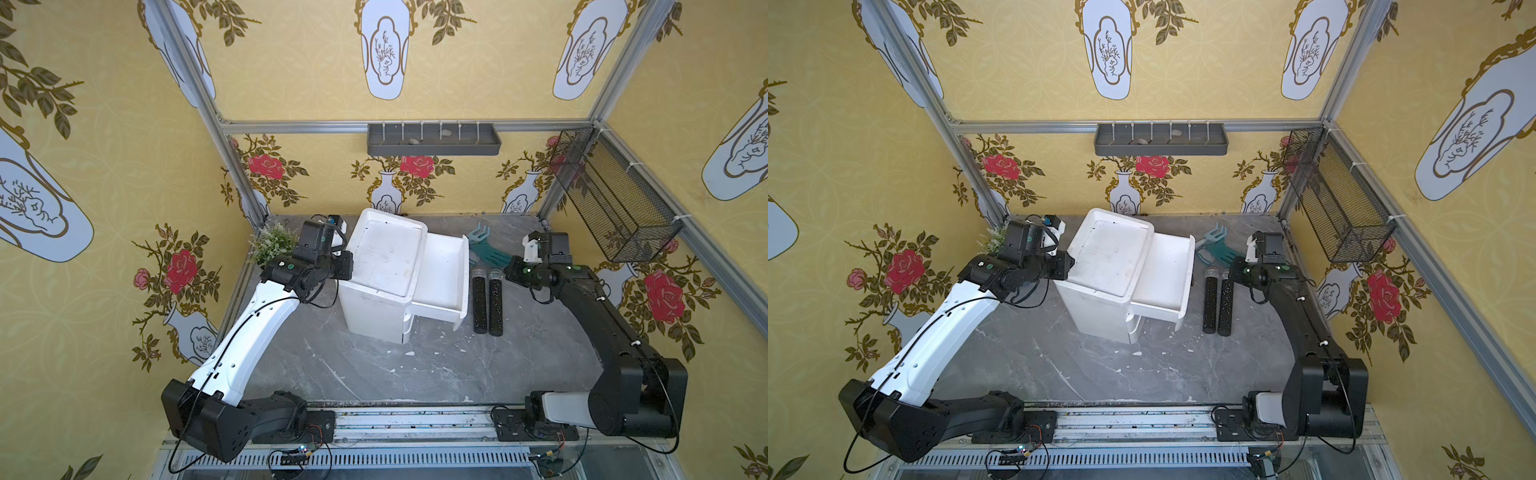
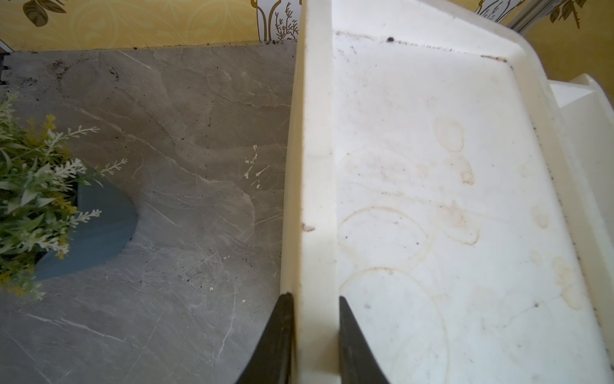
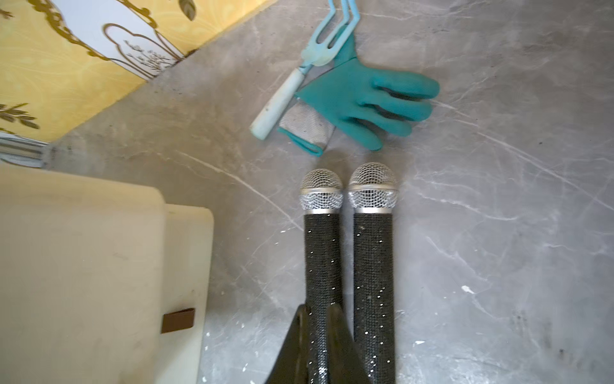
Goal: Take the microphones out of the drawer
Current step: Place the microphone at the center of the board, then close the drawer in the storage box.
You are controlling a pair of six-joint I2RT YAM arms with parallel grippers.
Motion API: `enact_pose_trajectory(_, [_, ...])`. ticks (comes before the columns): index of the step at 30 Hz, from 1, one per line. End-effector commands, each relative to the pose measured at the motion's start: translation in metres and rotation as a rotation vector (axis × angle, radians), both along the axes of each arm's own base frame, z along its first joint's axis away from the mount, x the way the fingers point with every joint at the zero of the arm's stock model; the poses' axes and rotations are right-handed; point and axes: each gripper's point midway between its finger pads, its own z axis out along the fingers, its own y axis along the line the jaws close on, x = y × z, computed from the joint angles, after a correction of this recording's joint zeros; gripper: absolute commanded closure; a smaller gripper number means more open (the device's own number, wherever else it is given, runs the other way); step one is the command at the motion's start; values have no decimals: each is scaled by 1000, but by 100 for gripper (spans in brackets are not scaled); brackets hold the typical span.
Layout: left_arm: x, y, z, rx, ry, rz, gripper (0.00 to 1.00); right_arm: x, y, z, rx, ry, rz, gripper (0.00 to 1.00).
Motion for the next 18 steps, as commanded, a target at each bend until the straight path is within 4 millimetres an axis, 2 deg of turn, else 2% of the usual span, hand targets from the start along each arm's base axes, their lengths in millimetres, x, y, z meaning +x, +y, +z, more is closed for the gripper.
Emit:
enact_pose_trajectory(1, [-1, -4, -1, -57, 31, 28, 100, -16, 19, 7, 103, 21, 57, 98])
enact_pose_trajectory(2, [-1, -4, -1, -58, 30, 28, 100, -18, 22, 11, 127, 18, 67, 100])
enact_pose_trajectory(8, [-1, -4, -3, -60, 36, 34, 100, -26, 50, 33, 293, -26, 156, 100])
enact_pose_trajectory(18, [2, -5, -8, -63, 56, 41, 100, -31, 86, 39, 408, -19, 254, 100])
